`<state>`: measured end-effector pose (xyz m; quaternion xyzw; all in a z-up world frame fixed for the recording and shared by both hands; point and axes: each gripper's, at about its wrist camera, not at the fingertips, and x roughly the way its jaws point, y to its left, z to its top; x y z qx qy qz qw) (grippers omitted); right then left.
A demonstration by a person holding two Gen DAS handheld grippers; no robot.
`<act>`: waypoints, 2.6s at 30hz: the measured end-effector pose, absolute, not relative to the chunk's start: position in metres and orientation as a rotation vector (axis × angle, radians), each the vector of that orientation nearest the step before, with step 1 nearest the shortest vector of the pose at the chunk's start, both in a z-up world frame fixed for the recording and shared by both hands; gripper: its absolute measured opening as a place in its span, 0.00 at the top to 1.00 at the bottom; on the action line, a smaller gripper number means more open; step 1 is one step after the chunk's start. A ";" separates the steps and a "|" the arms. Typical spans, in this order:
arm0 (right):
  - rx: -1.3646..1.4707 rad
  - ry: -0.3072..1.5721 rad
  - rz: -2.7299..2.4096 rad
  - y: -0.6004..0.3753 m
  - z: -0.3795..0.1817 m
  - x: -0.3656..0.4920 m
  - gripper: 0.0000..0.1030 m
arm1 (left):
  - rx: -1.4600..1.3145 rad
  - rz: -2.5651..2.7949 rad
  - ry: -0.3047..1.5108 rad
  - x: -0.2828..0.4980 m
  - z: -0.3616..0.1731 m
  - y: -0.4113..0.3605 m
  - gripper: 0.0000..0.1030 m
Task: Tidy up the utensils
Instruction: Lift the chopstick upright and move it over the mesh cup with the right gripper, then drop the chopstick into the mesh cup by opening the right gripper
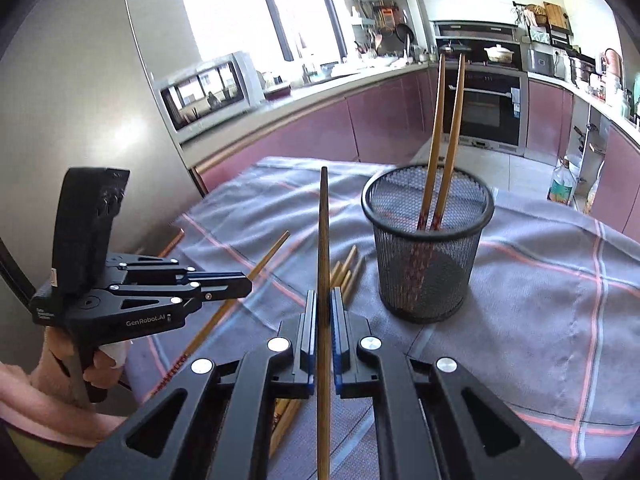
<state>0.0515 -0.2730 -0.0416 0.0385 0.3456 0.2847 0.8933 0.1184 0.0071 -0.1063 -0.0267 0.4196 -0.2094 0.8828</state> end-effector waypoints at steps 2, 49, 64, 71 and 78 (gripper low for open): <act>0.090 0.679 0.592 -0.278 -0.030 0.049 0.95 | -0.073 -0.467 0.847 0.115 -0.095 0.009 0.93; 0.092 0.408 0.479 -0.334 0.066 0.085 0.95 | -0.144 -0.600 0.495 0.161 0.079 -0.032 0.93; 0.070 0.659 0.484 -0.320 0.021 0.124 0.95 | -0.004 -0.610 0.698 0.198 0.030 -0.071 0.93; 0.089 0.727 0.480 -0.317 0.011 0.141 0.94 | 0.010 -0.610 0.743 0.219 0.021 -0.077 0.93; 0.117 0.729 0.450 -0.316 0.008 0.152 0.92 | 0.001 -0.584 0.768 0.237 0.012 -0.085 0.92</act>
